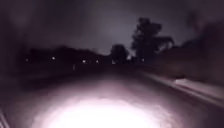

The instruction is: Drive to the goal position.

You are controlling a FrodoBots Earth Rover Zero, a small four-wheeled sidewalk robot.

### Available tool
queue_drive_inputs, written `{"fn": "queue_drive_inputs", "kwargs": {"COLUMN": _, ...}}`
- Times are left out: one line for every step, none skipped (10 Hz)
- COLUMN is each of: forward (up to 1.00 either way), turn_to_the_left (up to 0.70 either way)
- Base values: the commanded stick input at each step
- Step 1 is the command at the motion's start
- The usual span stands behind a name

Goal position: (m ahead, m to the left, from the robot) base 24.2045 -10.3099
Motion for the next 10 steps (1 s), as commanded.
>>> {"fn": "queue_drive_inputs", "kwargs": {"forward": 0.70, "turn_to_the_left": 0.00}}
{"fn": "queue_drive_inputs", "kwargs": {"forward": 0.70, "turn_to_the_left": 0.00}}
{"fn": "queue_drive_inputs", "kwargs": {"forward": 0.70, "turn_to_the_left": 0.00}}
{"fn": "queue_drive_inputs", "kwargs": {"forward": 0.70, "turn_to_the_left": 0.00}}
{"fn": "queue_drive_inputs", "kwargs": {"forward": 0.70, "turn_to_the_left": 0.00}}
{"fn": "queue_drive_inputs", "kwargs": {"forward": 0.70, "turn_to_the_left": 0.00}}
{"fn": "queue_drive_inputs", "kwargs": {"forward": 0.70, "turn_to_the_left": 0.00}}
{"fn": "queue_drive_inputs", "kwargs": {"forward": 0.70, "turn_to_the_left": 0.00}}
{"fn": "queue_drive_inputs", "kwargs": {"forward": 0.70, "turn_to_the_left": 0.00}}
{"fn": "queue_drive_inputs", "kwargs": {"forward": 0.70, "turn_to_the_left": 0.00}}
